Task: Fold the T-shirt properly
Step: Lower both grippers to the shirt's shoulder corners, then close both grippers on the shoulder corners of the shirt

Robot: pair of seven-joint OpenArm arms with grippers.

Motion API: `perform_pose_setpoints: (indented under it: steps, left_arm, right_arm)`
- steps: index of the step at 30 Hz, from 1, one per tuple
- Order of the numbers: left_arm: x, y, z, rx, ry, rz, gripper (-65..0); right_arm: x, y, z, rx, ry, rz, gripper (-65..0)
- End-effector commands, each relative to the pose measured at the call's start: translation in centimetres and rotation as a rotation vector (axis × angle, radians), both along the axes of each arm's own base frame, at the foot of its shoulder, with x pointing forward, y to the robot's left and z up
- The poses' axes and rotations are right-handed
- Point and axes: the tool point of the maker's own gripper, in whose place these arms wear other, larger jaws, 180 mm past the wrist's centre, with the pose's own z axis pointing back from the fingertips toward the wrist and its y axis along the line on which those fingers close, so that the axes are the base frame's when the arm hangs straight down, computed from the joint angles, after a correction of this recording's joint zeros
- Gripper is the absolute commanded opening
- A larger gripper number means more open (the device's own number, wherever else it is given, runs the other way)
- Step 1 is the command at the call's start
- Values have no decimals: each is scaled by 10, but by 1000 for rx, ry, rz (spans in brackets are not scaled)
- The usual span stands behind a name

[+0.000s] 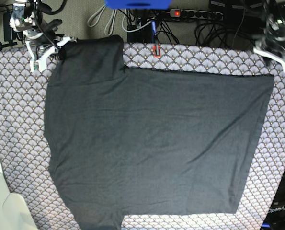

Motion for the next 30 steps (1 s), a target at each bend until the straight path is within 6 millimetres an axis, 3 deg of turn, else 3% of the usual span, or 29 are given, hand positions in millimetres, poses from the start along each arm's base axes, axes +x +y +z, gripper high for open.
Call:
perform_pose_setpoints:
  steps: [1, 3, 8, 21, 30]
  left_arm:
    - [6, 5, 11, 27, -32, -3, -317]
    - [15, 5, 15, 2, -67, 3, -282]
    - [41, 7, 29, -48, -151, 5, -287]
    - [63, 31, -16, -137, -123, 118, -287]
    - [70, 33, -18, -145, -129, 132, -287]
  right_arm:
    - [-14, -1, -8, -13, 67, 19, -650]
    - [-14, -1, -8, -16, 68, 20, -650]
    - [-13, -1, -8, -16, 63, 25, -650]
    - [-12, -1, -8, -16, 62, 26, -650]
    - [-12, -1, -8, -18, 63, 27, -650]
